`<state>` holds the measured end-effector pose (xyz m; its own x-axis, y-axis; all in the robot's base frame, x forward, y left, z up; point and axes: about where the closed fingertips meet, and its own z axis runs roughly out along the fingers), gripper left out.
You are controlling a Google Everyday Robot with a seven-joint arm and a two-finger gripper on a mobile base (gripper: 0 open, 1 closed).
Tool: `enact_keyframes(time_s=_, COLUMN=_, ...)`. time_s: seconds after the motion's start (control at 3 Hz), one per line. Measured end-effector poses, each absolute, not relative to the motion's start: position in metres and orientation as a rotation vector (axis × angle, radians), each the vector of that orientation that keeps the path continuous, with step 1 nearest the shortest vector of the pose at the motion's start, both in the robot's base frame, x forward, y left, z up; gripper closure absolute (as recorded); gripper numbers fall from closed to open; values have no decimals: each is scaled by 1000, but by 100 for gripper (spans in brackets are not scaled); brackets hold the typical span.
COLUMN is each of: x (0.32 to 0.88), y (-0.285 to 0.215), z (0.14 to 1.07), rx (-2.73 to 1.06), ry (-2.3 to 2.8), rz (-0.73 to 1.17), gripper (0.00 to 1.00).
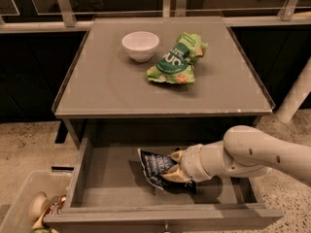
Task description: Pick blue chip bag from top drawer and place on counter
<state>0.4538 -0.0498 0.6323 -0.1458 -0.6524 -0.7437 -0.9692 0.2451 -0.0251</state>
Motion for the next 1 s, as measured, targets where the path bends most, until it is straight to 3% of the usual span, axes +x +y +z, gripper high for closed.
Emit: enact_keyframes(time_s=1.0, x=433, y=-77, z=779, rx=-1559, ry=1599, rz=611, gripper=100)
